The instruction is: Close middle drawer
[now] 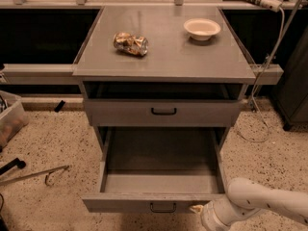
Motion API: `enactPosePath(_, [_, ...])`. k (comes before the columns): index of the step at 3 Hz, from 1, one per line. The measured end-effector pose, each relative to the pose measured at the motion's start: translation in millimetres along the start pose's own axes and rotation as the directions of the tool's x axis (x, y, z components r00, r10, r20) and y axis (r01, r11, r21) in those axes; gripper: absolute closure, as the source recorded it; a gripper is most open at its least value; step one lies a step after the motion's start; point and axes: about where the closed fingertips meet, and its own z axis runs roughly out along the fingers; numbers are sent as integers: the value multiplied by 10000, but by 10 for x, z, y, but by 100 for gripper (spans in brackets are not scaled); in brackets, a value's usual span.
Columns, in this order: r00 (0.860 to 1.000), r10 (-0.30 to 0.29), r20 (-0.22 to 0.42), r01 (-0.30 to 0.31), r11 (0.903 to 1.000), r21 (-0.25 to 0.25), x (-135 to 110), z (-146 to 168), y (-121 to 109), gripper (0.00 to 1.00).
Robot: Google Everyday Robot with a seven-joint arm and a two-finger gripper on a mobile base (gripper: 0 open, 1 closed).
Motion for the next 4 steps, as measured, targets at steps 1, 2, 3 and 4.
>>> enactPosePath(1, [9998, -4, 187, 7, 9999, -137, 50, 175, -323, 0])
enactPosePath(2, [9993, -282, 258, 282, 9996, 3, -83, 229, -591, 0])
enactPosePath(3, [9963, -800, 318, 790, 9964, 312, -371, 188, -799, 0])
enactPosePath(4, [9963, -803, 317, 793, 9963, 316, -371, 187, -801, 0])
